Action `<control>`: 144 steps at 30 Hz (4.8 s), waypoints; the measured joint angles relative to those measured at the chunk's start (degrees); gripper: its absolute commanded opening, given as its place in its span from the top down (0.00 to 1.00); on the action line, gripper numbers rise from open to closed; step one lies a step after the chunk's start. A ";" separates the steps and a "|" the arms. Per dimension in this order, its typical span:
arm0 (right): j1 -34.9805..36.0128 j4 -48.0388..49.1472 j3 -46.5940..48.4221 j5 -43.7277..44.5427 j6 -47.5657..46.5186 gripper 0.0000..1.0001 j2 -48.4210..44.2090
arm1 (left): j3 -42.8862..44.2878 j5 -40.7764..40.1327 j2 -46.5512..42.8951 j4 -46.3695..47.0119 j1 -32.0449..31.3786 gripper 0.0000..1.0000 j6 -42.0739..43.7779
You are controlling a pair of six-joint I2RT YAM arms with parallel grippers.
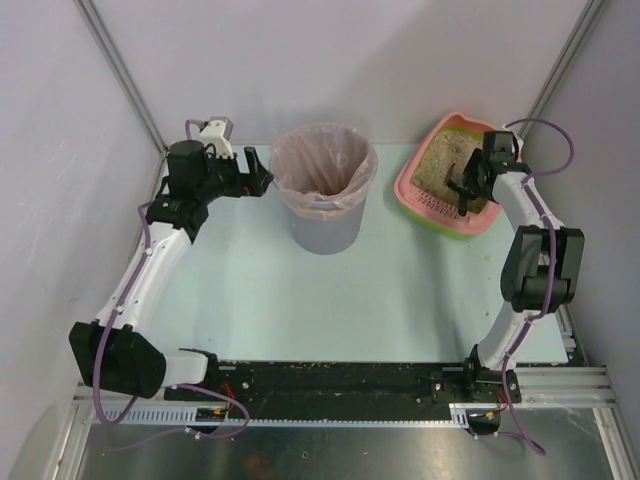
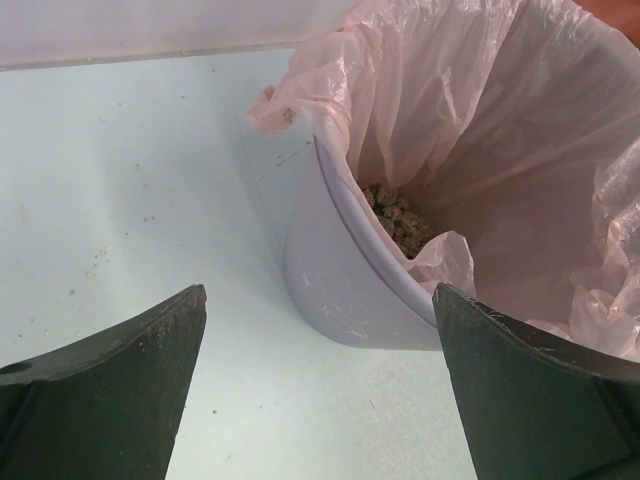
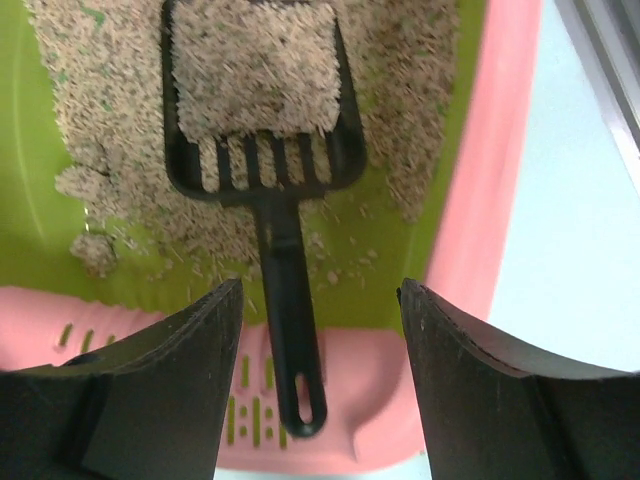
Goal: Clean the litter box
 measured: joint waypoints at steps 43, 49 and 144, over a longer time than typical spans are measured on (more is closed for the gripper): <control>1.86 -8.28 12.66 -6.95 1.92 1.00 14.91 | 14.03 -3.69 12.57 -0.24 2.84 0.01 1.70; 1.92 -18.49 28.13 -8.46 -1.55 1.00 21.97 | 16.81 -2.97 16.33 -0.24 3.26 0.02 3.02; 9.97 -37.64 -3.91 -23.80 -8.87 1.00 -2.23 | -3.69 1.55 -0.28 0.66 5.22 0.05 3.52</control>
